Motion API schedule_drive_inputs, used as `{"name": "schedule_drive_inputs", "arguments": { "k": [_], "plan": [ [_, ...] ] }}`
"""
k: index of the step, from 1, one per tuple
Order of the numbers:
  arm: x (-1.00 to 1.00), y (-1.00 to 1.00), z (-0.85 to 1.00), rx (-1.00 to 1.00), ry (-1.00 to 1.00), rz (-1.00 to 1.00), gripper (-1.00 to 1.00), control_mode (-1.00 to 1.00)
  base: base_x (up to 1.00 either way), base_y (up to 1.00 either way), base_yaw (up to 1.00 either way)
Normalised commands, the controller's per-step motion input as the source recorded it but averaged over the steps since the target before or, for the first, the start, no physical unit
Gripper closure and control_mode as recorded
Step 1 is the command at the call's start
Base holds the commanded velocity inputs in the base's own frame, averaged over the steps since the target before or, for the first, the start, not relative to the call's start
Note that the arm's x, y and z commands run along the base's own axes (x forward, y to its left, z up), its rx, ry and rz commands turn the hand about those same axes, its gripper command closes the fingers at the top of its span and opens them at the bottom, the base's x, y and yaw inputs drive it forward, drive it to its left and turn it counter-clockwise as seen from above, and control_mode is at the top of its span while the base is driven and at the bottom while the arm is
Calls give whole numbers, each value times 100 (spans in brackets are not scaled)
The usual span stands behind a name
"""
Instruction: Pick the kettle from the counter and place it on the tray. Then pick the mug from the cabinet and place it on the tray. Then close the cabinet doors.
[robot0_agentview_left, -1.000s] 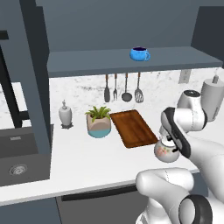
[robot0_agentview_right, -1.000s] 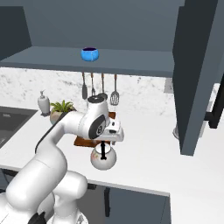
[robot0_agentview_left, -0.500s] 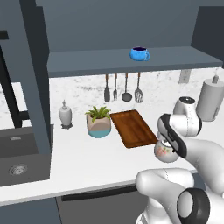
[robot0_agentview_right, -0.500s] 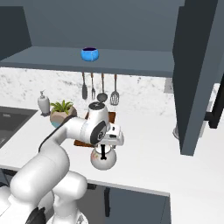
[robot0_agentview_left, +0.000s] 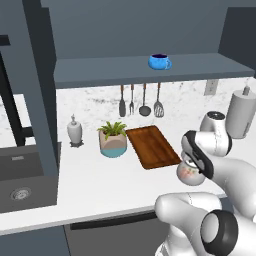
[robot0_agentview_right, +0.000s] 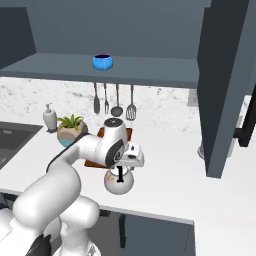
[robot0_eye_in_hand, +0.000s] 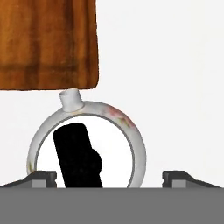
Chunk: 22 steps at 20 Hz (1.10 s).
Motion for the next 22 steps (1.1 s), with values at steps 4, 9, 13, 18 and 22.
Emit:
{"name": "schedule_drive_inputs", "arguments": {
  "k": [4, 9, 13, 18, 22],
  "plan": [
    [-5, 0, -27, 0, 0, 0, 100, -100, 0, 0, 0],
    [-21, 10, -32, 0, 0, 0, 100, -100, 0, 0, 0],
    [-16, 24, -16, 1, 0, 0, 100, -100, 0, 0, 0],
    [-14, 14, 3, 0, 0, 0, 100, -100, 0, 0, 0],
    [-22, 14, 34, 0, 0, 0, 100, -100, 0, 0, 0]
  ]
}}
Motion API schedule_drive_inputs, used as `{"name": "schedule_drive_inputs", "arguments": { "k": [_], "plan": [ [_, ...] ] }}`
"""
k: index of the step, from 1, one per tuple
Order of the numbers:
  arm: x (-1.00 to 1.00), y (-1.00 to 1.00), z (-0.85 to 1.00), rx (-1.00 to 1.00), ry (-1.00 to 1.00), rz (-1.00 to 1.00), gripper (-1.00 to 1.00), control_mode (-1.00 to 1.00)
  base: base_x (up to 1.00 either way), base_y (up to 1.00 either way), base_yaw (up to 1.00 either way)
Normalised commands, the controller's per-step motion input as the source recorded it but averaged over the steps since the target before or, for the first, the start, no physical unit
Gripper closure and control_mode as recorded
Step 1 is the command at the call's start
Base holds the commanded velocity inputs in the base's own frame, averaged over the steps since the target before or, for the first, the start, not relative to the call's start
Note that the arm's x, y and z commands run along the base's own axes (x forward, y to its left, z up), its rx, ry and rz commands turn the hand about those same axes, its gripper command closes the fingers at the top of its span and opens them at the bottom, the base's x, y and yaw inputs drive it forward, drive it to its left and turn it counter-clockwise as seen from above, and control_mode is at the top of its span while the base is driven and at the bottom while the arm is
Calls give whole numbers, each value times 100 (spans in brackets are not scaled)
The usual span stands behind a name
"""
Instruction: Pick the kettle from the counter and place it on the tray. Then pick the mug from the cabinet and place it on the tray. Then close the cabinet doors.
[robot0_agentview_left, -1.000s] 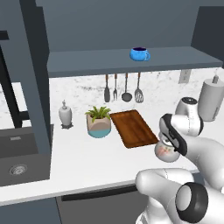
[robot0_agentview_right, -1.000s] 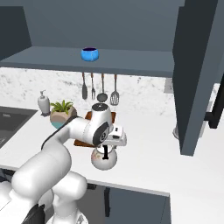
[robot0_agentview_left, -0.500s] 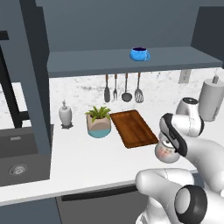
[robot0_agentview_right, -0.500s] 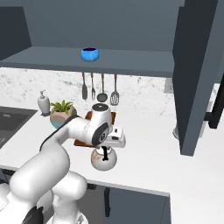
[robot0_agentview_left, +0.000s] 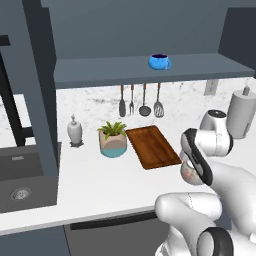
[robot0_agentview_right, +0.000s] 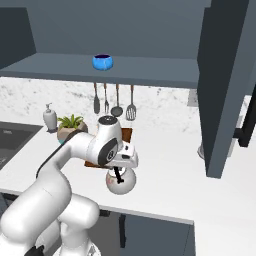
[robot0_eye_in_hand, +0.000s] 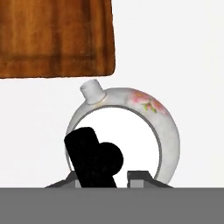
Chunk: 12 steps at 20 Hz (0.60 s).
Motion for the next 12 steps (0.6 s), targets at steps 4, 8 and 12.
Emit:
{"name": "schedule_drive_inputs", "arguments": {
  "k": [4, 8, 12],
  "plan": [
    [-41, 19, 37, 2, -1, 0, 100, -100, 0, 0, 0],
    [-35, 28, 32, 11, -1, 4, 100, -100, 0, 0, 0],
    [0, 40, 29, 4, -12, 3, 100, -100, 0, 0, 0]
  ]
}}
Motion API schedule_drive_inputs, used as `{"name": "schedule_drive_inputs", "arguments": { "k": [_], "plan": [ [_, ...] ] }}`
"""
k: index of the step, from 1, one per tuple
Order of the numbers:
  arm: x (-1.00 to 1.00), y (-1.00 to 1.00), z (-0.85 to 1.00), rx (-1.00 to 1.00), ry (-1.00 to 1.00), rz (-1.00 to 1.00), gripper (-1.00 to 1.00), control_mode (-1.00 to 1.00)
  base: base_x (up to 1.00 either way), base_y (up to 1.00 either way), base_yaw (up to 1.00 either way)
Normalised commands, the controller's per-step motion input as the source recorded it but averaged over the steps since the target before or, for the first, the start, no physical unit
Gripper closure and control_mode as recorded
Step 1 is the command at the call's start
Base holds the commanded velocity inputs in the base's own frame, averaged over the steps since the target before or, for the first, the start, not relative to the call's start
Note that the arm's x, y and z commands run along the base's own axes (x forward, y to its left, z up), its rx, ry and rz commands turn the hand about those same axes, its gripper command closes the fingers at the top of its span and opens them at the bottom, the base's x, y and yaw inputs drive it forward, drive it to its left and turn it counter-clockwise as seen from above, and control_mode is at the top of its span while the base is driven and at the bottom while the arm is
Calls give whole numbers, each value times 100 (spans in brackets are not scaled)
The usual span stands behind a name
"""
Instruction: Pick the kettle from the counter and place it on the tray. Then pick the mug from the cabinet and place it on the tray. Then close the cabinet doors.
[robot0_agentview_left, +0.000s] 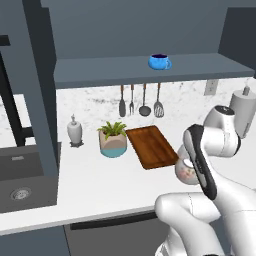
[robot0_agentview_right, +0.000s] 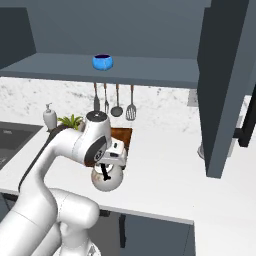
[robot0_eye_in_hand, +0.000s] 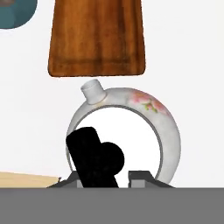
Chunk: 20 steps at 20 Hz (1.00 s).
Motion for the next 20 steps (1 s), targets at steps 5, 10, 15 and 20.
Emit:
{"name": "schedule_drive_inputs", "arguments": {
  "k": [5, 10, 15, 20],
  "plan": [
    [25, 47, 24, 10, -7, 0, 100, -100, 0, 0, 0],
    [48, 42, 21, 10, 0, 0, 100, -100, 0, 0, 0],
    [65, 24, 16, 2, 0, 0, 100, -100, 0, 0, 0],
    [59, 3, 0, 0, 0, 0, 100, -100, 0, 0, 0]
  ]
}}
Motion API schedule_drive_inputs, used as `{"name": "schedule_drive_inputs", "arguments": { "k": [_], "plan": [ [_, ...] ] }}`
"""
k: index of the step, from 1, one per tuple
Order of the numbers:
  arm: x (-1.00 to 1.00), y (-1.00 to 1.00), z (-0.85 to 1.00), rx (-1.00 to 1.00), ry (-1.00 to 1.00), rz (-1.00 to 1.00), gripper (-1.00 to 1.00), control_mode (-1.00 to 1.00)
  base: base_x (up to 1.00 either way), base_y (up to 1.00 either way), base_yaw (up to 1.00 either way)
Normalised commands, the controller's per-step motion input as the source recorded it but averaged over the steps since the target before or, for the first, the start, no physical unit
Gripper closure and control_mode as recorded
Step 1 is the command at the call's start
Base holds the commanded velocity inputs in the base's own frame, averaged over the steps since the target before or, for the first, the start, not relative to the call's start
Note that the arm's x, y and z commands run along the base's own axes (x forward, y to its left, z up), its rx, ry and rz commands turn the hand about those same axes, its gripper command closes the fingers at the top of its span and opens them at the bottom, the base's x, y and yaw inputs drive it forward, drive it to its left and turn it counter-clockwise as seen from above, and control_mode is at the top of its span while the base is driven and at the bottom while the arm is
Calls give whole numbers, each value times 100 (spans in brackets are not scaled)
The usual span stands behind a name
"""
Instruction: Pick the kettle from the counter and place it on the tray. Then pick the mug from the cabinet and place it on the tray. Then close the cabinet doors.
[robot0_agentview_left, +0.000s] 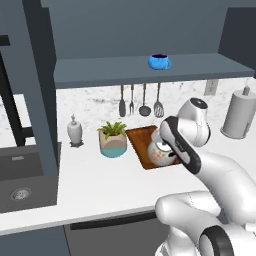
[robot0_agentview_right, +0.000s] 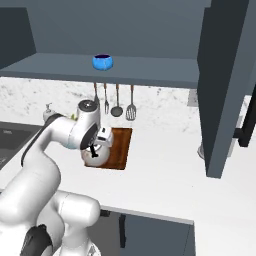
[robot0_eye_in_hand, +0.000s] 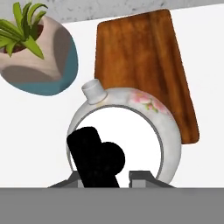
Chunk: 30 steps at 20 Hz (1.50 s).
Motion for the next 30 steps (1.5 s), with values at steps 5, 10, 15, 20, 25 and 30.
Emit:
{"name": "schedule_drive_inputs", "arguments": {
  "k": [5, 10, 15, 20, 25, 30],
  "plan": [
    [47, 0, -2, 0, 0, 0, 100, -100, 0, 0, 0],
    [39, 0, -3, 0, -4, 0, 100, -100, 0, 0, 0],
    [30, 0, -11, 0, -8, 0, 100, -100, 0, 0, 0],
    [40, 0, -12, 0, -5, 0, 100, -100, 0, 0, 0],
    [47, 0, -16, 0, -1, 0, 100, -100, 0, 0, 0],
    [50, 0, -14, 0, 0, 0, 100, -100, 0, 0, 0]
  ]
}}
